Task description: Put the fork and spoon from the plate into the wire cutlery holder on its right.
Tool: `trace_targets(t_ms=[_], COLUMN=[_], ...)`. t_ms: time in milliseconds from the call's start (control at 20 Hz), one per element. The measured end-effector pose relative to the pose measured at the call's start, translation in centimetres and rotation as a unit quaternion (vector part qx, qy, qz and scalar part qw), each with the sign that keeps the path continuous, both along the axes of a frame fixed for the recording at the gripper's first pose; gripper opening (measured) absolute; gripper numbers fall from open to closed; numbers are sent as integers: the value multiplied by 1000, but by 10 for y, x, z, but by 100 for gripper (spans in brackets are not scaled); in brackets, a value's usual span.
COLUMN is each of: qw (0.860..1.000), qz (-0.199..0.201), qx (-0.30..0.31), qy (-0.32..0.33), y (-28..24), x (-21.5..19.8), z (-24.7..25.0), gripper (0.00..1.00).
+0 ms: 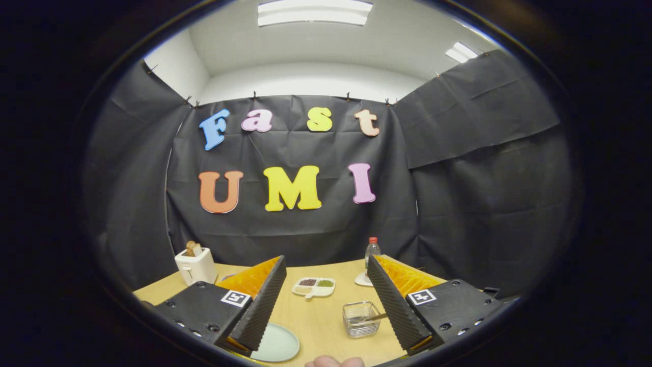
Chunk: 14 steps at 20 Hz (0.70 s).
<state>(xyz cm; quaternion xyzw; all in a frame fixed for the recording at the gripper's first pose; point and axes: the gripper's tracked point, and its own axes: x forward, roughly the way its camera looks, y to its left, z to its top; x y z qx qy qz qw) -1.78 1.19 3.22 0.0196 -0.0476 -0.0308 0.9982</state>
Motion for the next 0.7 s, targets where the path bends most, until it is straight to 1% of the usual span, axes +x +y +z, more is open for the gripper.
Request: trace_targets(t_ms=[700], qw=[1000], qz=[-3], qx=[4], qy=[0], y=[-2], x=[-1], z=[1], gripper=[96])
